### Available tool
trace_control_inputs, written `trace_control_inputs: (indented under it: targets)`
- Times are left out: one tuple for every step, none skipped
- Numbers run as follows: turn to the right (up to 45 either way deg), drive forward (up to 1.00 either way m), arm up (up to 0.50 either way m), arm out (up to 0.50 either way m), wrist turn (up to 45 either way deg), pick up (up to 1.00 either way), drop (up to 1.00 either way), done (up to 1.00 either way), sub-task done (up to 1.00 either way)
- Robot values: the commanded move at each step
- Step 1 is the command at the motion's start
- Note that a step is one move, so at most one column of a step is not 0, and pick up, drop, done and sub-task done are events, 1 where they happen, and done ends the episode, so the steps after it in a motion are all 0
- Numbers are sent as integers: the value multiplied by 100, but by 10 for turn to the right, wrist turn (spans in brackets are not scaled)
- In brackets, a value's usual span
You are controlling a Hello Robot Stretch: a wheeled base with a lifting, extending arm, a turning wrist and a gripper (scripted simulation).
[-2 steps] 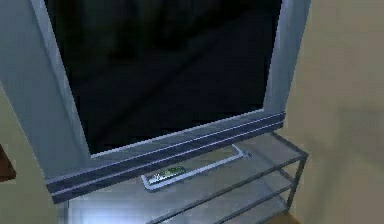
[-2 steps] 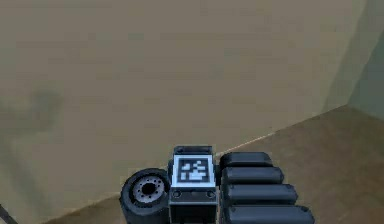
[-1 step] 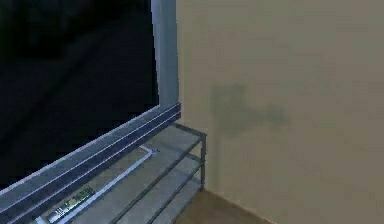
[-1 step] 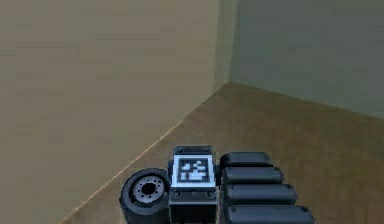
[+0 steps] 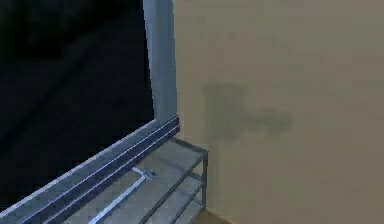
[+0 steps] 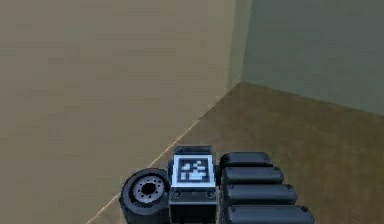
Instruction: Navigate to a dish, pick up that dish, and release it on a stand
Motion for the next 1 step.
trace_control_inputs:
  targets:
    - [450,0,0,0,0,0,0,0,0]
